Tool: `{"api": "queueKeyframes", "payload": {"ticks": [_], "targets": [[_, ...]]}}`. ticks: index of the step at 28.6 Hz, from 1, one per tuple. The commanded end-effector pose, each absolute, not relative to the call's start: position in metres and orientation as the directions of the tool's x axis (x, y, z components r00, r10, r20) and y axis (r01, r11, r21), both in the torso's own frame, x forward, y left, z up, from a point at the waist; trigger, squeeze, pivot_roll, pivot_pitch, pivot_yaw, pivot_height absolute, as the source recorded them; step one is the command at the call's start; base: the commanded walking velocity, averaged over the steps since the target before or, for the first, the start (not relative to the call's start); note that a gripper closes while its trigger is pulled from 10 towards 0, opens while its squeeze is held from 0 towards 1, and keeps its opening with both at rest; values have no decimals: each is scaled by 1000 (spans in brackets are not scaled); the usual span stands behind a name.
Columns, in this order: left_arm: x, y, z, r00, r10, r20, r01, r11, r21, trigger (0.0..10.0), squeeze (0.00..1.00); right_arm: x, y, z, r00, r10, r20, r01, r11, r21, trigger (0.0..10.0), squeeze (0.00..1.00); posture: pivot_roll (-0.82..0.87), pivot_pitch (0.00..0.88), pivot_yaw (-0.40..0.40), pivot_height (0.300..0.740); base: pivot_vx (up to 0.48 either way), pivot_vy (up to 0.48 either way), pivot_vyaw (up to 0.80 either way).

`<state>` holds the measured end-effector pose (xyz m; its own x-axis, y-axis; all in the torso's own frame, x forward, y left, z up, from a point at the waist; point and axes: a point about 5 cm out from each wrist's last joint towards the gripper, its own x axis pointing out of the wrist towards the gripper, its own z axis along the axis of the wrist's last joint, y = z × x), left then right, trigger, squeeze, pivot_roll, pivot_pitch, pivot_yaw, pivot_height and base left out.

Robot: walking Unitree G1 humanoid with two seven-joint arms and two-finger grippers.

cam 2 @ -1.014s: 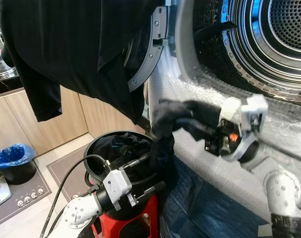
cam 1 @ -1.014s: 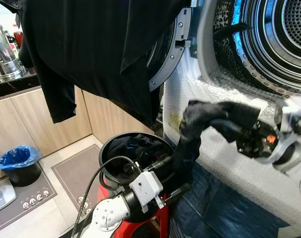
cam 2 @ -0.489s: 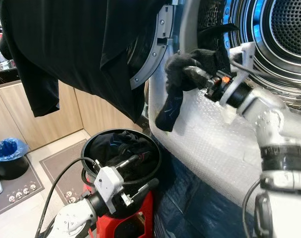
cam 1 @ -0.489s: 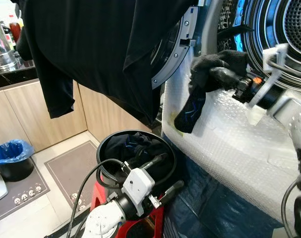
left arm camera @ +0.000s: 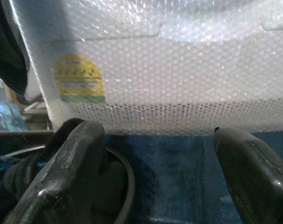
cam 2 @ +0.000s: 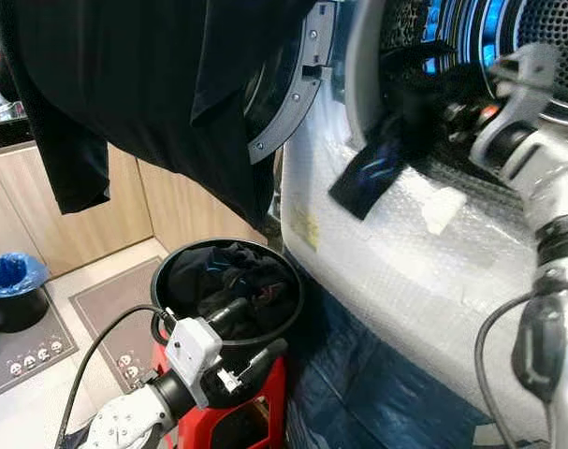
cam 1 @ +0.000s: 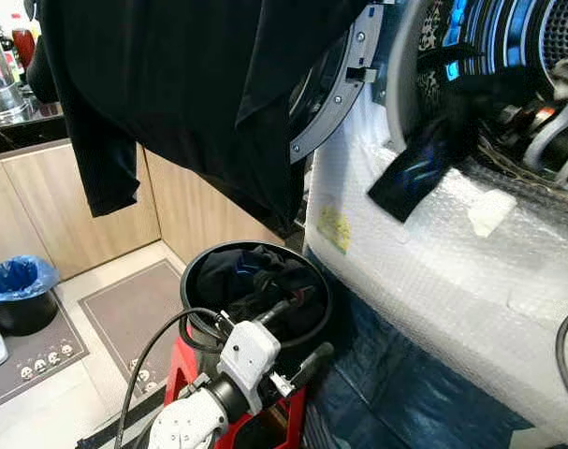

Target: Clothes washing

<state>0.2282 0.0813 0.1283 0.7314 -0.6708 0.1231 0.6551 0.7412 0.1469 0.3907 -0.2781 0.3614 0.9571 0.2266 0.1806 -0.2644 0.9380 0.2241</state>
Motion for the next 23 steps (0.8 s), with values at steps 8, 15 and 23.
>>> {"api": "queueKeyframes", "payload": {"ticks": [8, 15, 23], "targets": [[227, 77, 136, 721, -679, 140, 664, 734, 142, 10000, 0, 388, -285, 409, 961, -165, 220, 101, 956, 276, 10000, 0, 33, 0, -105, 740, 0, 0, 0], [222, 77, 134, 737, -663, 131, 651, 749, 125, 10000, 0, 381, -287, 434, 894, -386, 229, 312, 901, 301, 10000, 0, 46, 0, -122, 740, 0, 0, 0], [215, 75, 131, 758, -641, 123, 631, 767, 111, 10000, 0, 401, -256, 398, 914, -401, 53, 397, 914, 82, 10000, 0, 81, 0, -159, 740, 0, 0, 0]]}}
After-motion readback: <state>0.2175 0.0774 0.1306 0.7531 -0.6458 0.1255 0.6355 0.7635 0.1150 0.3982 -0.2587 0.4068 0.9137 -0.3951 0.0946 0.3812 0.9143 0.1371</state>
